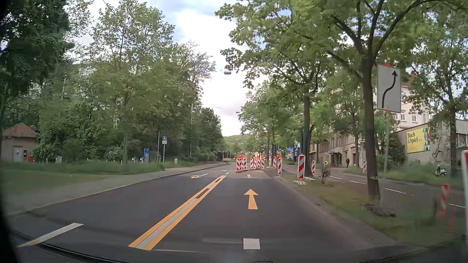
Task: Follow the waypoints while adhering to traffic rules and regulations
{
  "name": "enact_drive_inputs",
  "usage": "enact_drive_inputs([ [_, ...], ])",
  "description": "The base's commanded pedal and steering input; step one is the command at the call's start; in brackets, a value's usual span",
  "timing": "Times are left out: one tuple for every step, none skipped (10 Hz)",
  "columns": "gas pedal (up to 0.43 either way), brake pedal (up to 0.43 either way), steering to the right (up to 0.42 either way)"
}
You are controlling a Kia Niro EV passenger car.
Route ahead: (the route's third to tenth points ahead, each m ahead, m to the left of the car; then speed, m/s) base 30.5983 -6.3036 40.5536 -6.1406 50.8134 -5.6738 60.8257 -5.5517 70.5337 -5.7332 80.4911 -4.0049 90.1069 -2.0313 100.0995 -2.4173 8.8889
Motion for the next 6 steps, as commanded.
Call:
enact_drive_inputs([
  [0.087, 0.0, 0.0],
  [0.11, 0.0, 0.001],
  [0.11, 0.0, 0.003],
  [0.11, 0.0, 0.003],
  [0.11, 0.0, 0.003],
  [0.11, 0.0, 0.004],
])
